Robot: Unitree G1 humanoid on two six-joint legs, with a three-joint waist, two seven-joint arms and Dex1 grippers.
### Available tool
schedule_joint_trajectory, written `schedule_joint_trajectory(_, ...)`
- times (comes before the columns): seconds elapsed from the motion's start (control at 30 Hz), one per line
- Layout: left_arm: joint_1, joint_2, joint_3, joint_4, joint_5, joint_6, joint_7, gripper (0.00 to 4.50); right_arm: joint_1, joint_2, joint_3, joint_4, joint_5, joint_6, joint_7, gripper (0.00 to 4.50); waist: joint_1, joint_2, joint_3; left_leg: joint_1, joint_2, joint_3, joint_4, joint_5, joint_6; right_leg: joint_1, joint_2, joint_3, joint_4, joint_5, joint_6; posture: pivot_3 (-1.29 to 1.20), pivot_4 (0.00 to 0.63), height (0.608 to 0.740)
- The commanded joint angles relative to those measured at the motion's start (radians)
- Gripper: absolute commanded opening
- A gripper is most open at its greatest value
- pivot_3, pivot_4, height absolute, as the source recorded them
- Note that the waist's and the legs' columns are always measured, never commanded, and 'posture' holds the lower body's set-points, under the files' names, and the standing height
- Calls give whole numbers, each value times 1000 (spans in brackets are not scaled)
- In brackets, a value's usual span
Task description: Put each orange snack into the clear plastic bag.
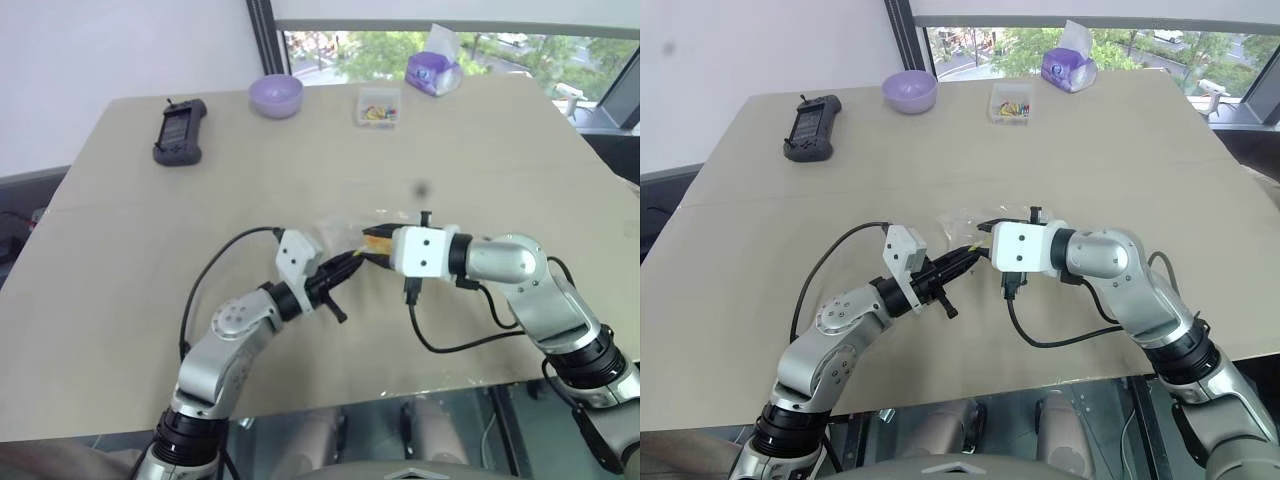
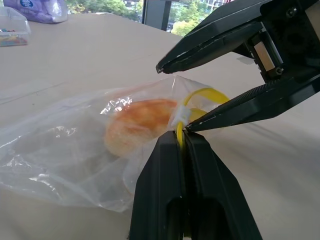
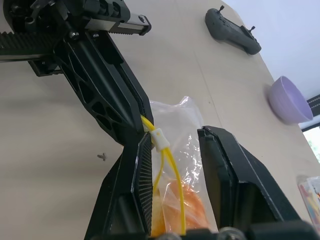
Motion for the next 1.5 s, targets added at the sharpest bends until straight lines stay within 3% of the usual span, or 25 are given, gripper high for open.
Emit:
schedule_joint_trajectory(0.03,-15,2,-7,-64,-1,-23,-11,0,-23,7,2,-3,-4,-20,4,1078,0,0,0,0,0,0,0,0,0,0,0,0,0,0,0,0,150,736)
schedule_joint_trajectory(0.1,-14,3,-6,-66,0,-23,-11,0,-25,9,4,3,-6,-24,7,275,-1,0,0,0,0,0,0,0,0,0,0,0,0,0,0,0,150,736)
schedule_joint_trajectory(0.13,-14,3,-6,-67,0,-23,-11,0,-26,10,5,6,-8,-27,7,81,-1,0,0,0,0,0,0,0,0,0,0,0,0,0,0,0,150,736)
schedule_joint_trajectory(0.6,-18,28,-6,-66,28,-49,-34,0,-43,-7,2,22,-31,-53,43,81,-2,0,0,0,0,0,0,0,0,0,0,0,0,0,0,0,150,736)
schedule_joint_trajectory(0.7,-23,43,-4,-61,42,-70,-49,0,-50,-16,-7,22,-28,-59,53,762,-2,0,0,0,0,0,0,0,0,0,0,0,0,0,0,0,150,736)
schedule_joint_trajectory(0.77,-27,53,4,-59,53,-91,-57,0,-54,-25,-5,26,-37,-65,58,1665,-2,0,0,0,0,0,0,0,0,0,0,0,0,0,0,0,150,736)
schedule_joint_trajectory(1.07,-35,120,-1,-51,126,-216,-114,0,-76,-27,10,21,-52,-71,81,1665,-3,0,0,0,0,0,-1,0,0,0,0,0,-1,0,0,0,150,736)
schedule_joint_trajectory(1.5,-27,125,7,-36,150,-212,-100,0,-112,-40,6,-32,-34,-53,162,1665,-4,0,0,0,0,0,-1,0,0,0,0,0,-1,0,0,0,150,736)
